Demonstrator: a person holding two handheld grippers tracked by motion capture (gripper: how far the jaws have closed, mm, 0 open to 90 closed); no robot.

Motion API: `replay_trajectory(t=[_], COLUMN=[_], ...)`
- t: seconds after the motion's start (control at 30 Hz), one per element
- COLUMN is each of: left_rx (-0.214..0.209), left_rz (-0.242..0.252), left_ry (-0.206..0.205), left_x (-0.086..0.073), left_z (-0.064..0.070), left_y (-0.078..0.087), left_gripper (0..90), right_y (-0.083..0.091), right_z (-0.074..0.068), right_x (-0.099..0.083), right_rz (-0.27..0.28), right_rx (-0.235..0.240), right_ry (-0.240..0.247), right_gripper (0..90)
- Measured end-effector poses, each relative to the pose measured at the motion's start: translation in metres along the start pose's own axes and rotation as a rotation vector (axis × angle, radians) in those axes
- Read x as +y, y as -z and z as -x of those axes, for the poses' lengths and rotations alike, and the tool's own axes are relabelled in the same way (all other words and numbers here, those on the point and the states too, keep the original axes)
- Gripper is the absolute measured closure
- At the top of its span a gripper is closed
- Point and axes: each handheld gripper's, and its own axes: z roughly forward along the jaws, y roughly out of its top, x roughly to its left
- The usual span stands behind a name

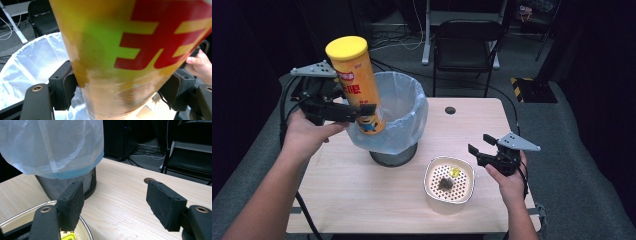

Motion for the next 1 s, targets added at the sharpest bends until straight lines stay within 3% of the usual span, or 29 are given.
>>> replay_trajectory(t=[0.17, 0.63, 0.73, 1.0], left_rx=[-0.002, 0.085, 0.093, 0.132], left_rz=[0.003, 0.0, 0.002, -0.046], left_ry=[0.016, 0.03, 0.048, 0.065], left_x=[0.009, 0.012, 0.011, 0.008], left_z=[-0.008, -0.033, -0.039, -0.053], left_y=[-0.019, -0.063, -0.07, -0.092], left_gripper=[24.2, 24.1, 24.1, 24.1], right_y=[-0.002, -0.002, -0.003, -0.004], right_z=[0.0, 0.0, 0.001, 0.001], right_x=[-0.002, -0.003, -0.003, -0.004], right_rz=[-0.01, -0.01, -0.012, -0.018], right_rx=[0.003, 0.005, 0.006, 0.006], right_ry=[-0.005, -0.009, -0.006, -0.008], right_gripper=[30.3, 30.3, 30.3, 30.3])
